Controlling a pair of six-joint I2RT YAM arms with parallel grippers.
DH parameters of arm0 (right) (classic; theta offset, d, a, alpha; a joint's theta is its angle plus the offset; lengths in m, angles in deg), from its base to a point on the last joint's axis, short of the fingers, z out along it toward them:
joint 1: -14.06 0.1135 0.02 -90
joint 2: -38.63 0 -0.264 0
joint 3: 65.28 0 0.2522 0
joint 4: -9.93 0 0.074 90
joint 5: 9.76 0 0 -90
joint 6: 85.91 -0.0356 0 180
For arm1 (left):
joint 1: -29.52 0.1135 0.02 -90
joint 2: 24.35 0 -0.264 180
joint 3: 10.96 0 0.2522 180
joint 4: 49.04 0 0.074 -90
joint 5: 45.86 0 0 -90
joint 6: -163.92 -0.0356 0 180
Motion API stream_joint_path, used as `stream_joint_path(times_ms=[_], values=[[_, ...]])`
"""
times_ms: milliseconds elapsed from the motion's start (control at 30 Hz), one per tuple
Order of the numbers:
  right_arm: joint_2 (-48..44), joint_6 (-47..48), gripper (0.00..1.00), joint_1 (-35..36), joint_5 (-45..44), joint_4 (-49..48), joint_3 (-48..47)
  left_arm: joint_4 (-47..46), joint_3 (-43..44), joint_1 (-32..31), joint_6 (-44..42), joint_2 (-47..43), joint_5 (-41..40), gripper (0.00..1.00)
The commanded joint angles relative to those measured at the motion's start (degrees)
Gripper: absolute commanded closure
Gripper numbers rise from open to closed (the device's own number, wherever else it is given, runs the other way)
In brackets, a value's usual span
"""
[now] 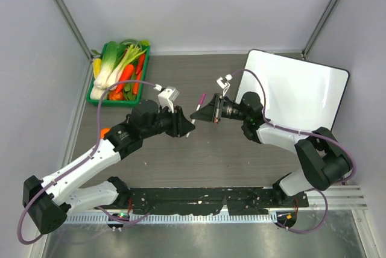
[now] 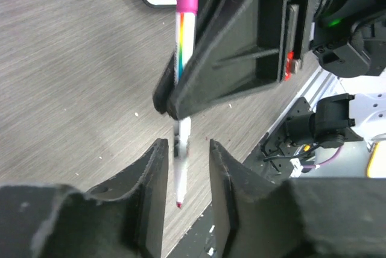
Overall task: Write a sentence on the whiteboard
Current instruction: Move the whiteboard stand to the center of the board.
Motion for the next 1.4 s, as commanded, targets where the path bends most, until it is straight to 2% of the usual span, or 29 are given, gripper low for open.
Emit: stream_joint_path(times_ms=[0, 100, 300, 400, 533, 600, 667, 733, 800, 867, 1000, 1100, 1200, 1333, 1367], values=[[-2.02, -0.93, 0.99, -0.48, -4.69, -4.32, 0.84, -2.71, -1.96, -0.31, 0.15, -2.45, 1.43, 0.56], [-2.55, -0.75, 0.99, -0.40, -5.92, -4.24, 1.37, -2.54, -2.41, -0.31, 0.15, -1.84, 1.78, 0.50], [-3.43, -0.49, 0.99, -0.48, -7.86, -3.01, 1.19, -3.59, -2.50, -0.22, -0.20, 0.62, 2.23, 0.52], [-3.43, -0.75, 0.99, -0.48, -7.77, -2.92, 1.19, -4.82, -2.76, -0.22, -0.02, 1.59, 1.61, 0.62], [-3.52, -0.58, 0.99, -0.48, -6.89, -2.48, 1.28, -5.44, -2.76, -0.22, -0.11, 1.69, -0.23, 0.97], [-3.70, 0.03, 0.97, -0.40, -6.28, -1.60, 1.10, -5.35, -2.85, -0.22, -0.20, 0.90, -1.03, 1.00], [-4.40, 2.39, 0.88, -0.57, -6.63, 2.16, 0.40, -4.65, -2.85, -0.22, -0.55, 0.02, -1.29, 1.00], [-5.63, 5.82, 0.50, -0.75, -6.80, 7.35, -0.48, -3.07, -2.41, -0.31, -1.08, -0.95, -1.12, 1.00], [-7.56, 8.55, 0.29, -1.18, -7.33, 10.69, -0.57, -1.23, -1.80, -0.22, -1.95, -1.48, -0.33, 1.00], [-10.02, 11.71, 0.17, -1.62, -8.03, 14.47, -0.92, 0.62, -1.09, -0.22, -2.92, -1.92, 0.63, 1.00], [-14.93, 15.15, 0.07, -2.33, -8.65, 20.19, -1.44, 2.39, -0.13, -0.22, -4.76, -2.89, 4.23, 1.00], [-15.39, 14.98, 0.07, -2.42, -6.20, 21.25, -2.41, 2.03, 0.31, -0.22, -6.61, -3.15, 8.54, 1.00], [-14.25, 12.79, 0.07, -2.42, -3.12, 17.93, -2.50, 1.07, 0.76, -0.22, -7.58, -3.15, 12.06, 1.00], [-11.88, 10.85, 0.21, -2.07, 1.45, 15.89, -2.94, -0.34, 1.02, -0.22, -7.93, -2.98, 14.44, 1.00], [-11.52, 10.59, 0.31, -1.98, 1.81, 15.98, -3.29, -0.51, 1.11, -0.22, -7.85, -2.80, 14.61, 1.00]])
